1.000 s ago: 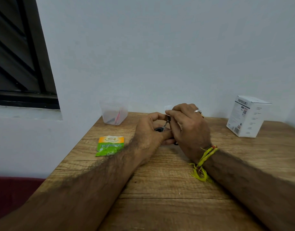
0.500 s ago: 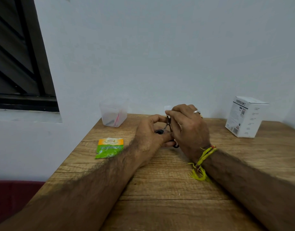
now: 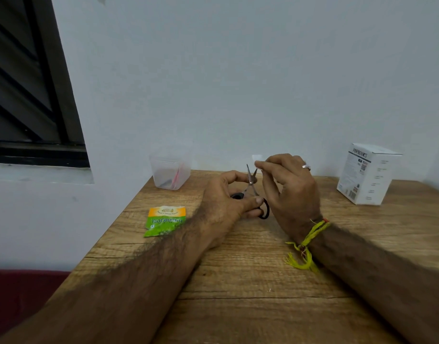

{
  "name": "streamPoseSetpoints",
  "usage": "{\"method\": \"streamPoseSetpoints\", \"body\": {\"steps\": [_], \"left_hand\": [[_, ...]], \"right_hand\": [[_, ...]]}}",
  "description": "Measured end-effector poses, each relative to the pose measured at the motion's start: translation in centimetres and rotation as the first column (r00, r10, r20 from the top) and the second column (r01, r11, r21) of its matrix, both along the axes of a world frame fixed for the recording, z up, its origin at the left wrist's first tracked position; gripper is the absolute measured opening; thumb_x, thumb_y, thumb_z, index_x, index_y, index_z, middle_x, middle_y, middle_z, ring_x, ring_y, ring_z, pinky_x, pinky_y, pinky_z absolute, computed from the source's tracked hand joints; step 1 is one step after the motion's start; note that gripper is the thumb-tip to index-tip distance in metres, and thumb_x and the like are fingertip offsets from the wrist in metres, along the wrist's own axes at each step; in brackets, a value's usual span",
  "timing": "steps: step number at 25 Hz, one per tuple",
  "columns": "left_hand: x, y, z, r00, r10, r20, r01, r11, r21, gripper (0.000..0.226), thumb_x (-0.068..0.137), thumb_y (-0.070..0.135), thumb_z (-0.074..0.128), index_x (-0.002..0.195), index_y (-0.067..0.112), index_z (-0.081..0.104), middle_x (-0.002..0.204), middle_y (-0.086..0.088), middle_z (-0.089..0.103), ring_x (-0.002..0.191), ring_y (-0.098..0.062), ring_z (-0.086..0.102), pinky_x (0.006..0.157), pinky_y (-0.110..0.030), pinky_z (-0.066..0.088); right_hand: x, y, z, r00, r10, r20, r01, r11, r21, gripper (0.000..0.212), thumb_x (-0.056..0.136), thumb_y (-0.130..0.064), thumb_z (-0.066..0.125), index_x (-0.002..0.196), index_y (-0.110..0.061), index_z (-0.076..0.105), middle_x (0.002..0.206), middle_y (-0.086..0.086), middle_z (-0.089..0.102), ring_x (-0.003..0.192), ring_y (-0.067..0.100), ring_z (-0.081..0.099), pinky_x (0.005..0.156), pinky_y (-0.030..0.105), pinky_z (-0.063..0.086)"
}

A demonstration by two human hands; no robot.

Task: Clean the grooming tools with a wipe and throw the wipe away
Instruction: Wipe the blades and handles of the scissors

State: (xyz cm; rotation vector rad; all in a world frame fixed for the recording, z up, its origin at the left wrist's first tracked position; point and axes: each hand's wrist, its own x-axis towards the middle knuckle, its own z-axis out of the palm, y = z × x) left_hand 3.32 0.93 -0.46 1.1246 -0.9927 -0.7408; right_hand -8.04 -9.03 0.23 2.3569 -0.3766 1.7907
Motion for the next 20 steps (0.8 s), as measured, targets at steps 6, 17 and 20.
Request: {"method": "streamPoseSetpoints", "body": {"steps": [6,17,20], "left_hand": [[-0.37,0.12,0.15,1.000,0.002,-0.020,-0.002,1.000,-0.010,0.042,0.080,-0.009,0.078,0.117,0.002,0.062,0.100,-0.026,0.073,0.087,-0.038,0.075,0.070,-0.042,0.064],[-0.35,0.16,0.18,0.997,0.029,-0.070,-0.031,0.999,-0.026,0.042,0.078,-0.012,0.077,0.116,0.000,0.062,0.102,-0.025,0.073,0.081,-0.033,0.076,0.064,-0.036,0.063],[-0.34,0.24,0.23,0.998,0.036,-0.058,-0.037,0.999,-0.017,0.043,0.078,-0.011,0.078,0.116,0.001,0.062,0.103,-0.025,0.073,0.084,-0.035,0.076,0.067,-0.039,0.064]], "right_hand": [[0.21,0.24,-0.14,0.977,-0.120,-0.179,0.095,0.985,-0.141,0.017,0.089,-0.009,0.062,0.100,-0.004,0.074,0.093,0.009,0.067,0.087,0.031,0.060,0.066,0.043,0.052],[0.16,0.36,-0.14,0.970,-0.113,-0.217,0.085,0.987,-0.135,0.025,0.090,-0.017,0.053,0.097,-0.006,0.074,0.092,0.006,0.067,0.089,0.030,0.059,0.067,0.044,0.052],[0.18,0.48,-0.07,0.969,-0.121,-0.213,0.092,0.985,-0.145,0.027,0.090,-0.019,0.052,0.098,-0.006,0.074,0.093,0.007,0.067,0.088,0.031,0.059,0.066,0.044,0.052]]}}
